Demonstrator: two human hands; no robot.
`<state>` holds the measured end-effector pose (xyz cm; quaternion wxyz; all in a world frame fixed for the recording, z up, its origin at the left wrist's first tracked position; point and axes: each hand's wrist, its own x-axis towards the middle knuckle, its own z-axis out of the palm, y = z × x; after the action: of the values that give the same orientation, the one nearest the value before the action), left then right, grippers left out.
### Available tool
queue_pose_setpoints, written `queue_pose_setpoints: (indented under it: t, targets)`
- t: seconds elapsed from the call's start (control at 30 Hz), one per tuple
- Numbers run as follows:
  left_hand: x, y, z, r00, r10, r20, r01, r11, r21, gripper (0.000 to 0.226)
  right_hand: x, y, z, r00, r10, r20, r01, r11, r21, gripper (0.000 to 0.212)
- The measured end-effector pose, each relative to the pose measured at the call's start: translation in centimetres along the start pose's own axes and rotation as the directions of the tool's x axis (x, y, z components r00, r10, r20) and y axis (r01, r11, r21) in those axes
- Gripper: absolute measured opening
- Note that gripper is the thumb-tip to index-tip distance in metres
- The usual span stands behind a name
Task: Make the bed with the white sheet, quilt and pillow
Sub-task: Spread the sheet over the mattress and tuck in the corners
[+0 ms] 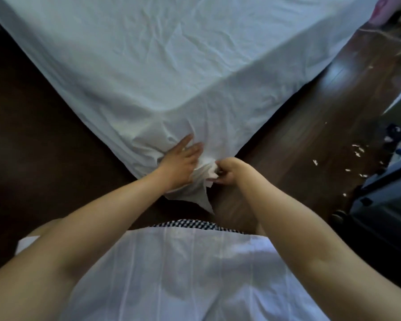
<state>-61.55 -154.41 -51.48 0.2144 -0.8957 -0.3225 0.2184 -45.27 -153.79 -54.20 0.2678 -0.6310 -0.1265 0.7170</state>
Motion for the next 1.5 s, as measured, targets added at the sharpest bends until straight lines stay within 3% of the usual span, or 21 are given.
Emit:
queue_pose_setpoints:
  t: [0.1,0.13,0.2,0.27,0.3,0.37,0.43,0.5,0.57,0.63,0.7,0.77,0.83,1.0,1.13,1.2,1.27,1.37,1.5]
  targets:
    - [0.2,-0.6,1.5,0.992,0.083,0.091,-0.092,0.991,0.094,0.053,0.8,-2.1,1.6,1.0,0.004,-0.005,-0.002,0.955,0.297,0.026]
    - [0.3,-0.7,1.6,0.992,0.12,0.042,-0.123,0.989,0.078,0.048,1.1,-2.5,2.0,1.0,0.031,-0.003,-0.028,0.938,0.346,0.024]
    - [0.1,-0.9,1.4,0.975,0.12,-0.188,-0.115,0.993,0.035,0.041,1.8,-2.7,2.5,0.997,0.068,-0.024,-0.053,0.921,0.386,0.024]
    - [-0.8,-0.4,2.3,0.896,0.074,-0.438,-0.157,0.975,-0.156,0.033,2.6,-2.7,2.7,0.997,0.059,-0.052,-0.031,0.901,0.432,0.022]
    - [-1.6,0.4,3.0,0.874,0.013,-0.485,-0.185,0.933,-0.309,0.029,2.9,-2.7,2.8,0.997,0.039,-0.07,-0.003,0.896,0.444,0.023]
    - [-3.0,2.0,3.3,0.898,-0.152,-0.414,-0.125,0.812,-0.57,0.028,3.2,-2.6,3.3,0.997,0.007,-0.072,0.03,0.865,0.501,0.027]
    - [-3.1,2.6,2.7,0.911,-0.36,-0.199,0.052,0.582,-0.812,0.032,3.4,-2.1,3.8,0.993,-0.03,-0.112,0.088,0.828,0.554,0.024]
    - [-2.3,2.1,1.8,0.831,-0.555,0.041,0.241,0.292,-0.926,0.033,3.6,-0.7,4.3,0.981,-0.058,-0.186,0.156,0.807,0.57,0.023]
    - [-1.4,1.4,0.7,0.737,-0.618,0.273,0.338,-0.012,-0.941,0.03,3.6,0.4,4.4,0.976,-0.077,-0.206,0.186,0.789,0.586,0.023]
    - [-0.9,1.3,0.0,0.689,-0.535,0.488,0.354,-0.339,-0.872,0.028,3.7,0.9,4.8,0.978,-0.058,-0.203,0.163,0.818,0.551,0.017]
    - [-1.1,1.5,-0.3,0.616,-0.371,0.694,0.352,-0.659,-0.665,0.021,4.5,0.8,5.3,0.981,0.013,-0.192,0.089,0.854,0.512,0.016]
    - [-1.7,1.2,-0.1,0.561,-0.168,0.811,0.326,-0.855,-0.403,0.024,6.0,0.6,5.6,0.982,0.08,-0.174,-0.002,0.913,0.409,0.021]
    - [-2.1,0.4,0.7,0.547,-0.051,0.835,0.317,-0.911,-0.263,0.034,6.1,0.2,5.8,0.984,0.112,-0.136,-0.056,0.929,0.366,0.038]
    - [-1.3,-0.4,0.8,0.533,-0.025,0.846,0.132,-0.985,-0.112,0.022,1.2,-1.1,6.2,0.989,0.046,-0.143,0.04,0.837,0.546,0.04]
    - [-0.7,-0.3,1.0,0.488,-0.095,0.868,0.018,-0.993,-0.119,0.036,0.9,-0.7,5.9,0.992,0.023,-0.122,0.064,0.741,0.668,0.042]
    - [-0.8,-0.4,0.7,0.479,-0.113,0.87,-0.015,-0.993,-0.121,0.022,0.9,-0.6,5.9,0.993,0.026,-0.119,0.064,0.721,0.69,0.041]
    - [-0.6,-0.9,0.3,0.516,-0.085,0.852,-0.032,-0.996,-0.08,0.008,1.4,-0.7,6.2,0.992,0.036,-0.119,0.059,0.703,0.709,0.042]
    - [-0.3,-1.2,1.0,0.553,-0.077,0.83,-0.111,-0.994,-0.018,0.02,1.8,-0.9,6.1,0.994,0.054,-0.097,0.032,0.697,0.716,0.042]
    - [0.1,-0.7,1.5,0.513,-0.105,0.852,-0.168,-0.986,-0.02,0.03,1.8,-1.1,6.4,0.994,0.047,-0.097,0.04,0.671,0.74,0.045]
